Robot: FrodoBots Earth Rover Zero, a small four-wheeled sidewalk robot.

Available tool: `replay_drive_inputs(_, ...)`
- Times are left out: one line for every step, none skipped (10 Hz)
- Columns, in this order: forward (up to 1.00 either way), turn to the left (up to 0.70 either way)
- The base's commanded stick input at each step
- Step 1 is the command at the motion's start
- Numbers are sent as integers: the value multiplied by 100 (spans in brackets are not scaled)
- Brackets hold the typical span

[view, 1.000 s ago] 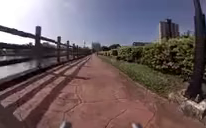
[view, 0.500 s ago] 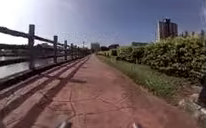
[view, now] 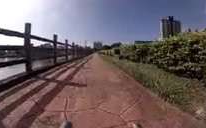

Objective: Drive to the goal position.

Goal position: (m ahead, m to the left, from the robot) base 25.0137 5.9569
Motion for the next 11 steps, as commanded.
replay_drive_inputs(50, 0)
replay_drive_inputs(50, 0)
replay_drive_inputs(50, 0)
replay_drive_inputs(50, 0)
replay_drive_inputs(50, 21)
replay_drive_inputs(50, 50)
replay_drive_inputs(50, 50)
replay_drive_inputs(50, 50)
replay_drive_inputs(50, 18)
replay_drive_inputs(50, 7)
replay_drive_inputs(50, 7)
